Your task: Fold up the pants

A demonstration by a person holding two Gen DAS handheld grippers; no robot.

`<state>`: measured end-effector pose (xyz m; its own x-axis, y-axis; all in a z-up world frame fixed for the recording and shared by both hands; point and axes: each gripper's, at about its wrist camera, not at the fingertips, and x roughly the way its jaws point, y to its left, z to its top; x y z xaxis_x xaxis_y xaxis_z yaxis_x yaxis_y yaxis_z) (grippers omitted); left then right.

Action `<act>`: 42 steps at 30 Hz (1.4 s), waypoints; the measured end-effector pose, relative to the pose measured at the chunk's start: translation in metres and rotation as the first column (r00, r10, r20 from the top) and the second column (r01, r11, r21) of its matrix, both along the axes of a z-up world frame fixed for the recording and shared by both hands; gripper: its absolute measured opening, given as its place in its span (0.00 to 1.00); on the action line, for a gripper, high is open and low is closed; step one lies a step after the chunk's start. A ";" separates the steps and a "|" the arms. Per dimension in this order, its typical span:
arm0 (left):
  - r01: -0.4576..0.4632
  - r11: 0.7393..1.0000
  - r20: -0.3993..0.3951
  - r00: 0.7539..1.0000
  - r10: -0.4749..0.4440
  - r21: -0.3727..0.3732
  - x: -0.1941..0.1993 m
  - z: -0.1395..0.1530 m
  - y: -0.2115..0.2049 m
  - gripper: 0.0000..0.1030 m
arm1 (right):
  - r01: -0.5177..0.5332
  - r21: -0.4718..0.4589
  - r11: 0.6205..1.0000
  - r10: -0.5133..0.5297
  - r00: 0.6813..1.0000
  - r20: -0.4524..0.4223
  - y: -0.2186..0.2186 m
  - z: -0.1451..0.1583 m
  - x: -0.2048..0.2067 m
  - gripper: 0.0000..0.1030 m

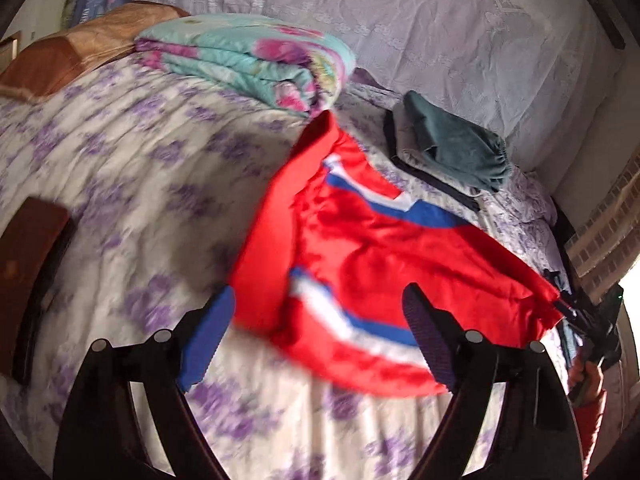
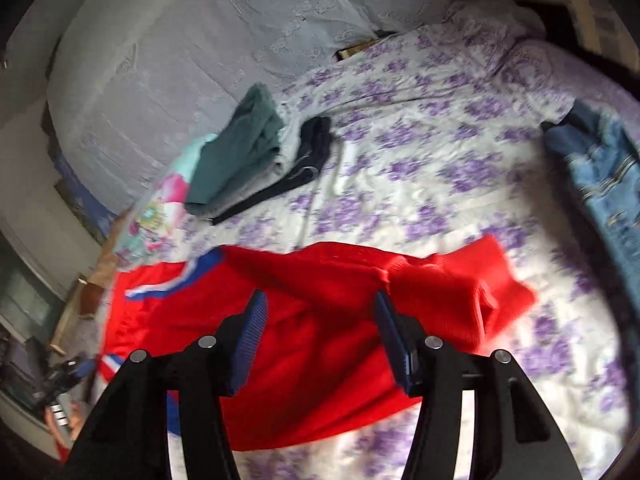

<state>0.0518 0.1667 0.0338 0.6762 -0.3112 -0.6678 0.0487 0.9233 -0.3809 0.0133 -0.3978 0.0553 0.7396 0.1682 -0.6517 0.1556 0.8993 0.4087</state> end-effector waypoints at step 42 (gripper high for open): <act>-0.051 0.970 -0.018 0.998 0.056 0.240 -0.018 -0.049 -0.034 0.95 | 0.262 0.285 0.922 -0.287 0.957 0.049 -0.144 -0.040 0.020 0.54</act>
